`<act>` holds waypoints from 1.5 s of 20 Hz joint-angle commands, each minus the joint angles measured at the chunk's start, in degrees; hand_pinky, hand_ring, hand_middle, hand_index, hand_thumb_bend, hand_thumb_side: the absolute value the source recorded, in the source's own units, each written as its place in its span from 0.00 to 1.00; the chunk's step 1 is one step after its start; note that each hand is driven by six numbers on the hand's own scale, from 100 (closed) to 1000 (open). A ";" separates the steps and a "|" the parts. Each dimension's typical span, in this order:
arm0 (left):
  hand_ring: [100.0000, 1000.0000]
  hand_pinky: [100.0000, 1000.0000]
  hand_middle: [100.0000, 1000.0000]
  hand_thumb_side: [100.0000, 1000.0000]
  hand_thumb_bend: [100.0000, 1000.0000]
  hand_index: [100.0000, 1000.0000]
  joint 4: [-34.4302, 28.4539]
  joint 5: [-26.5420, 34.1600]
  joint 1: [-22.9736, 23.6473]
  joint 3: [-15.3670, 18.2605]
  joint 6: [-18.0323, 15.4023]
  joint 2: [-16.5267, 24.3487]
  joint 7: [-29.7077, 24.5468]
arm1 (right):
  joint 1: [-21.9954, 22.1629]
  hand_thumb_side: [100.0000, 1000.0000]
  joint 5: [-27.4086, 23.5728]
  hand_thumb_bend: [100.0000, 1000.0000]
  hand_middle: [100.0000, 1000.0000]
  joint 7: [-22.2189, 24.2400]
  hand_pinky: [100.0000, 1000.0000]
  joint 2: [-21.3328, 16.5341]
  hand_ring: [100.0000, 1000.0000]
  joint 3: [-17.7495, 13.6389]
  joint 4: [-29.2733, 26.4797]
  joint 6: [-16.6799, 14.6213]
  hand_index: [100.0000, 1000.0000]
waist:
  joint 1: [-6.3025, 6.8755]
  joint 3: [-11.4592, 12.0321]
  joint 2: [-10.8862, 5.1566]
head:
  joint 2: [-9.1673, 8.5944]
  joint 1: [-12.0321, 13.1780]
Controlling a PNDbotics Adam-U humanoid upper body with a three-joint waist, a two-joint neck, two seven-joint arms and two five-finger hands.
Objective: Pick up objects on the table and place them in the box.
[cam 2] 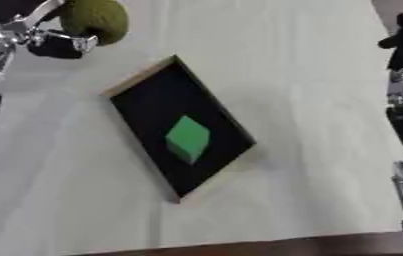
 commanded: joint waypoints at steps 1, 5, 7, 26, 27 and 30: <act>0.53 0.63 0.46 0.00 0.00 0.70 -2.62 2.48 -1.01 -2.05 -1.37 0.89 -1.52 | -0.49 0.57 -0.33 0.00 0.51 0.15 0.90 -1.65 0.87 -0.26 -0.85 -0.13 0.90 | -0.04 -0.13 -1.44 | -0.13 -0.28; 0.53 0.63 0.45 0.00 0.00 0.69 -2.10 3.57 -0.37 -4.58 -2.69 -0.37 -3.84 | -0.66 0.57 -0.42 0.00 0.51 0.20 0.90 -1.73 0.87 -0.24 -0.85 -0.16 0.90 | 0.02 -0.21 -1.41 | -0.02 -0.12; 0.53 0.63 0.44 0.00 0.00 0.68 -1.55 3.86 0.19 -5.54 -3.22 -1.10 -4.83 | -0.74 0.57 -0.47 0.00 0.51 0.18 0.90 -1.78 0.87 -0.25 -0.85 -0.20 0.90 | 0.02 -0.25 -1.37 | 0.06 -0.02; 0.69 0.74 0.63 0.02 0.20 0.83 4.37 -2.21 3.70 -6.38 -3.14 -4.60 -7.21 | -0.89 0.57 -0.56 0.00 0.51 0.24 0.90 -1.17 0.87 -0.33 -0.85 -0.04 0.90 | -0.26 -0.28 -0.93 | -0.37 0.23; 0.72 0.77 0.67 0.05 0.25 0.86 4.25 -2.18 3.82 -6.35 -3.50 -4.58 -7.74 | -0.87 0.57 -0.56 0.00 0.51 0.22 0.90 -1.14 0.87 -0.35 -0.85 -0.01 0.90 | -0.26 -0.28 -0.92 | -0.40 0.18; 0.80 0.83 0.75 0.20 0.38 0.90 3.52 -2.20 3.99 -6.04 -4.12 -4.47 -8.77 | -0.87 0.57 -0.58 0.00 0.51 0.26 0.90 -1.05 0.87 -0.35 -0.85 0.08 0.90 | -0.21 -0.23 -0.91 | -0.43 0.11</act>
